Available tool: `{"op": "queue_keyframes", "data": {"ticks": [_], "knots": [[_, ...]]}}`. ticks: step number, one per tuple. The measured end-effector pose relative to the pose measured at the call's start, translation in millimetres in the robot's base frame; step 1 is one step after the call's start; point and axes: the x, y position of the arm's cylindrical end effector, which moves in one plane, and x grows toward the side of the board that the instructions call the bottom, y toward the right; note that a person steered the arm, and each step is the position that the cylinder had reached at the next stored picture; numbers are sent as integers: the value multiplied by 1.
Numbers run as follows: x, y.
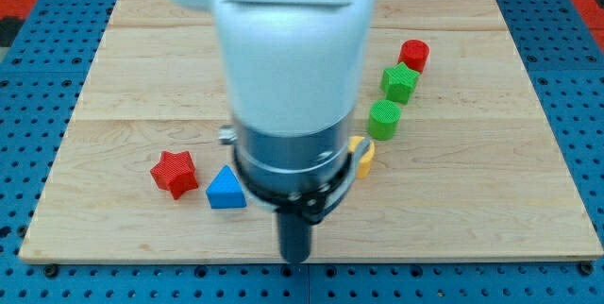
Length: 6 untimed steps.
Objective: Push the blue triangle and red star slightly upwards
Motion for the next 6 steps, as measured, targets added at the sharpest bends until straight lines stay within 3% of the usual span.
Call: {"op": "queue_keyframes", "data": {"ticks": [1,2,3,4,5,6], "knots": [[-9,-84],[-28,-118],[-65,-87],[-71,-153],[-75,-126],[-110,-82]]}}
